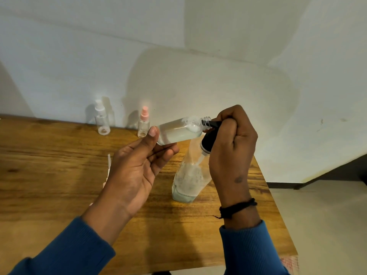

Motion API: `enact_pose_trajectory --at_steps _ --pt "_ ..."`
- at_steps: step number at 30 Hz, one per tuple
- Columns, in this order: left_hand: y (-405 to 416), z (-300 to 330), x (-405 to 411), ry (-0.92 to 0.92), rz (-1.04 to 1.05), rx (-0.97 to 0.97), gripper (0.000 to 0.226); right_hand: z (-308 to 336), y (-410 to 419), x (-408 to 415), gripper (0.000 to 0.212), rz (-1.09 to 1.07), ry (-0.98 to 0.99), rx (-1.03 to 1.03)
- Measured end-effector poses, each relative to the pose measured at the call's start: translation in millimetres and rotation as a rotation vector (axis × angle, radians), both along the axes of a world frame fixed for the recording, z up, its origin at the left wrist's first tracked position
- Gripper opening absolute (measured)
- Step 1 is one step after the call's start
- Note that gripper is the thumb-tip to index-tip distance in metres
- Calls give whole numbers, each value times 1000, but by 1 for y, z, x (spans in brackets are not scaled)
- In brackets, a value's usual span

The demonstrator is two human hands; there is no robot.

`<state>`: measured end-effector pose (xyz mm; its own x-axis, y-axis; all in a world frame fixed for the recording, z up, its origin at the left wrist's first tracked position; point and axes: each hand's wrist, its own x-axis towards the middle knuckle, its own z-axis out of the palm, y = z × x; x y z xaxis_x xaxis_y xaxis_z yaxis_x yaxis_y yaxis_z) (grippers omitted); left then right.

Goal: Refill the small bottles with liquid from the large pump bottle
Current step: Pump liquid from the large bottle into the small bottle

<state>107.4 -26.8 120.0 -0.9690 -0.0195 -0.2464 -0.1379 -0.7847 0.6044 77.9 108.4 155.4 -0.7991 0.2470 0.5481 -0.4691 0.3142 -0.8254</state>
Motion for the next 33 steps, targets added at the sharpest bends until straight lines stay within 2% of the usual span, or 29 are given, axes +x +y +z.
enact_pose_trajectory --at_steps 12,24,33 --pt "2 -1 1 -33 -40 3 31 4 5 -3 23 6 -15 23" --pt "2 -7 4 -99 -149 177 41 10 4 -1 23 -53 -11 29" --pt "2 -15 8 -171 -193 412 37 7 7 -2 25 -104 25 40"
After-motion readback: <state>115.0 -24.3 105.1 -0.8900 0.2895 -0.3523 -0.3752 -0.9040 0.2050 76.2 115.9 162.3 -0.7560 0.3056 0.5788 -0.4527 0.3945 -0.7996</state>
